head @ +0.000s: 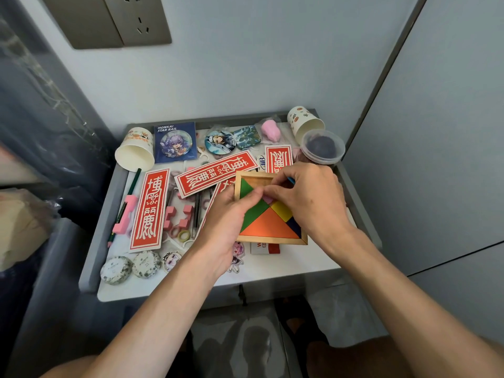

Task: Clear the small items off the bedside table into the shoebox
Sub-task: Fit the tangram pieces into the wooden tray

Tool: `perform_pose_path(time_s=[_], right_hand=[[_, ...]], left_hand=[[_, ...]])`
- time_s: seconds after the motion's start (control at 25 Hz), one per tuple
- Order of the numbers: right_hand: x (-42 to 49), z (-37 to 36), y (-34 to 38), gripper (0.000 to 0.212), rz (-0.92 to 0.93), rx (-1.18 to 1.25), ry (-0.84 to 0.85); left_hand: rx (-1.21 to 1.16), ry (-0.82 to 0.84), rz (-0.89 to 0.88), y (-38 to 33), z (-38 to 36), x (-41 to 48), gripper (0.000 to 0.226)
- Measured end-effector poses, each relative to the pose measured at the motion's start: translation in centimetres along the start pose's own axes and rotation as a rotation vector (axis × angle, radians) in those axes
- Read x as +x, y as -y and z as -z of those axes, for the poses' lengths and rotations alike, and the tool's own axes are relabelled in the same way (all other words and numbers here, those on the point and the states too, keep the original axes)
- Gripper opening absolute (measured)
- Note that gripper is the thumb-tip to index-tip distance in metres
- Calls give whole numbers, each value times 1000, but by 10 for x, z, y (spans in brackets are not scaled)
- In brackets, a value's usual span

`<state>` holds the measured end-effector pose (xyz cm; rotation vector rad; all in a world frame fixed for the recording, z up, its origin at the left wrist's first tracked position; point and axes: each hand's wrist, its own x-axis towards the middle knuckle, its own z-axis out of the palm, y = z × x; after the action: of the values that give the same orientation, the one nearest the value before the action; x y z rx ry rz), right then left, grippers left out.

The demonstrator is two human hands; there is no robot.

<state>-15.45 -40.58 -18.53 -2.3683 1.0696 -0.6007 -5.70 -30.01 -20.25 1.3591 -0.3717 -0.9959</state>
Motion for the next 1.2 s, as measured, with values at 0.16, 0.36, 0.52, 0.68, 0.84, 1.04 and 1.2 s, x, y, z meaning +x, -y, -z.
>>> perform_pose_path(time_s=[0.16,0.36,0.52,0.68,0.84,1.04,1.2], right_hand=[[-1,5,-2,17,91,22,84],[2,11,1,19,19,259,49],[7,20,-2,48,-54,491,209],[7,20,0,39,-62,653,262],[8,18,-5,11,-41,354,69],[7,21,-5,9,-45,407,66],[5,18,-5,10,-27,415,102]], left_hand=[[-35,-47,11,-1,0,-1,16],[-5,-98,-36,0,0,0,15],[24,-94,-32,0,1,0,14],[91,-40,-43,1,1,0,13],[109,-36,-15,2,0,1,10],[111,-16,-9,3,1,1,9],[72,-24,14,2,1,0,11]])
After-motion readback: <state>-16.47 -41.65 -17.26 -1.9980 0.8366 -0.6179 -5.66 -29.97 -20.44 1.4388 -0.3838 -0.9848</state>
